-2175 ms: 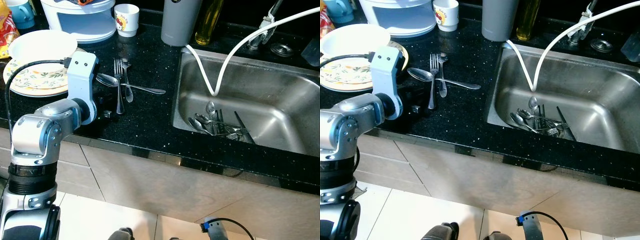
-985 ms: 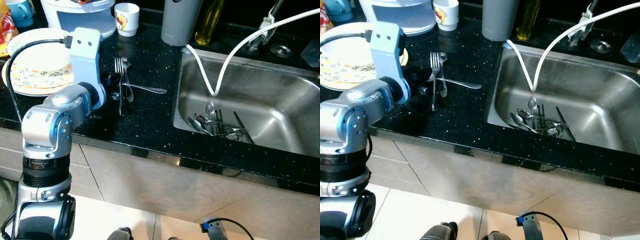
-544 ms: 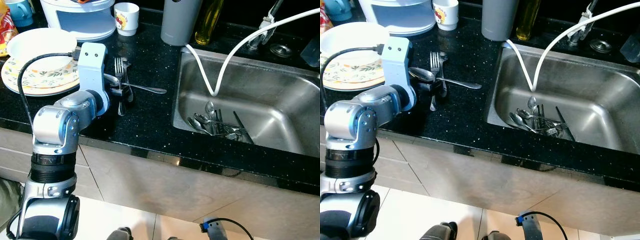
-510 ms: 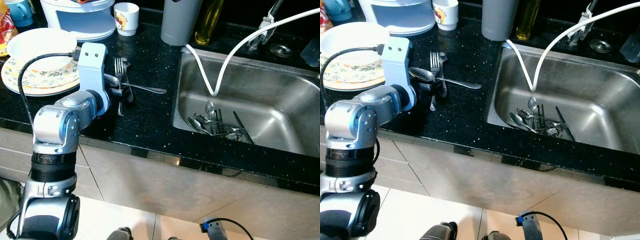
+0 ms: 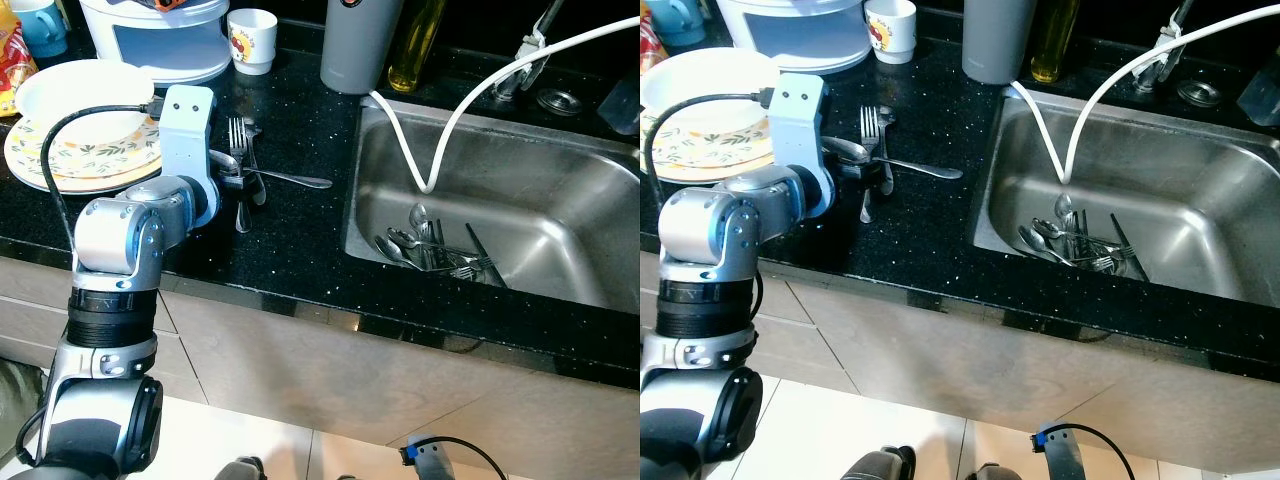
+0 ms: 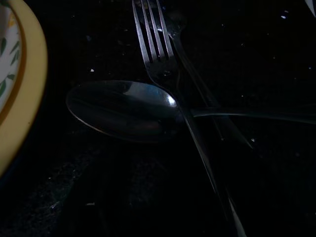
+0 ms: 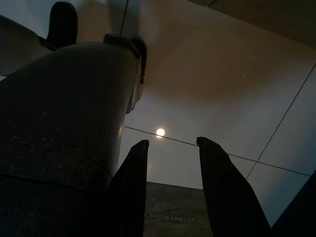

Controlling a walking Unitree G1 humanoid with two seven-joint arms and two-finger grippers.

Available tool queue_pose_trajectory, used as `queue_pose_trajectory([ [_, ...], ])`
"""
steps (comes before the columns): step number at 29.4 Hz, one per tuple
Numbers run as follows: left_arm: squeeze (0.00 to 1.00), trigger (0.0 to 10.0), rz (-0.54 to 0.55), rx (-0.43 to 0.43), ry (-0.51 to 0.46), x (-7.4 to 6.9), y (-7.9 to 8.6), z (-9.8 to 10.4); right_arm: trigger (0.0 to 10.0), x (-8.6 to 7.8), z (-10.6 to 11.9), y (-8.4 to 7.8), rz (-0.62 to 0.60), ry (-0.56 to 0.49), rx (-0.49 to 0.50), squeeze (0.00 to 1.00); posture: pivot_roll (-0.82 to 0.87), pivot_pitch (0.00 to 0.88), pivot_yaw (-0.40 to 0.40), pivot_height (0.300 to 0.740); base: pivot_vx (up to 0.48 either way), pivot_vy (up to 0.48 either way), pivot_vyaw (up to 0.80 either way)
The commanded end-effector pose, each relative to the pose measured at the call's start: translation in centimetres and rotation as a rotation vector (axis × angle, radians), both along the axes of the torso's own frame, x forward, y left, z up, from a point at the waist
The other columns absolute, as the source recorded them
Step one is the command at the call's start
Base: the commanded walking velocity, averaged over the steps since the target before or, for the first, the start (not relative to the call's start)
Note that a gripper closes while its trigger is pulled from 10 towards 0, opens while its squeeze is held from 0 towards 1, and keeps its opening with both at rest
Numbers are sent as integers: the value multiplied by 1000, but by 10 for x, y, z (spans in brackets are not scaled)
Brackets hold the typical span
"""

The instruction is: Kitchen organization

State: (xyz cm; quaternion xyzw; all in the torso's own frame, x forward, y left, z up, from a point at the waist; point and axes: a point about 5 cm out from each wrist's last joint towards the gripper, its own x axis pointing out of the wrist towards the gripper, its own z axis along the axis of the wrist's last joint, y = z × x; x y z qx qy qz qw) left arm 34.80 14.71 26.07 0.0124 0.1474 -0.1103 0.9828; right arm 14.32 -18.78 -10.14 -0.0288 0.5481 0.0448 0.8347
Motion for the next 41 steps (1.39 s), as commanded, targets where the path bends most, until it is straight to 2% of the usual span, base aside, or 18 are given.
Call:
queue_pose_trajectory([
  [1, 0, 0, -23, 17, 138, -1, -2, -25, 10000, -16, -6, 2, -18, 55, 13, 0, 96, 141, -52, 740, 0, 0, 0],
  [17, 0, 0, -29, 16, 151, 0, 1, -26, 10000, -16, -6, 2, -19, 54, 10, 0, 98, 140, -55, 740, 0, 0, 0],
  [22, 0, 0, -28, 13, 125, 0, 1, -21, 10000, -16, -6, 1, -18, 53, 9, 0, 100, 139, -58, 740, 0, 0, 0],
  [24, 0, 0, -15, 22, 43, 1, -1, -8, 10000, -15, -5, 0, -19, 51, 9, 0, 99, 138, -60, 740, 0, 0, 0],
  [25, 0, 0, -15, 22, 43, 1, -1, -8, 10000, -15, -5, 0, -19, 51, 9, 0, 99, 138, -60, 740, 0, 0, 0],
  [26, 0, 0, -7, 28, -6, 1, -1, 0, 10000, -15, -5, 0, -20, 50, 10, 0, 99, 138, -61, 740, 0, 0, 0],
  [27, 0, 0, -7, 28, -6, 1, -1, 0, 10000, -15, -5, 0, -20, 50, 10, 0, 99, 138, -61, 740, 0, 0, 0],
  [28, 0, 0, 1, 25, -60, 0, -3, 10, 10000, -15, -5, 0, -20, 50, 10, 0, 100, 140, -62, 740, 0, 0, 0],
  [29, 0, 0, 1, 25, -60, 0, -3, 10, 10000, -15, -5, 0, -20, 50, 10, 0, 100, 140, -62, 740, 0, 0, 0],
  [31, 0, 0, 32, 34, -159, -2, -4, 28, 10000, -14, -5, 1, -20, 49, 11, 0, 103, 138, -63, 740, 0, 0, 0],
  [32, 0, 0, 32, 34, -159, -2, -4, 28, 10000, -14, -5, 1, -20, 49, 11, 0, 103, 138, -63, 740, 0, 0, 0],
  [33, 0, 0, 48, 47, -203, -3, -5, 34, 10000, -14, -5, 1, -20, 49, 12, 0, 105, 138, -65, 740, 0, 0, 0],
  [35, 0, 0, 48, 47, -203, -3, -5, 34, 10000, -14, -5, 1, -20, 49, 12, 0, 105, 138, -65, 740, 0, 0, 0],
  [38, 0, 0, 68, 67, -290, -6, -9, 45, 10000, -14, -5, 2, -15, 50, 13, 0, 109, 135, -67, 740, 0, 0, 0],
  [41, 0, 0, 73, 73, -316, -7, -10, 48, 10000, -13, -5, 3, -12, 50, 13, 0, 109, 134, -67, 740, 0, 0, 0],
])
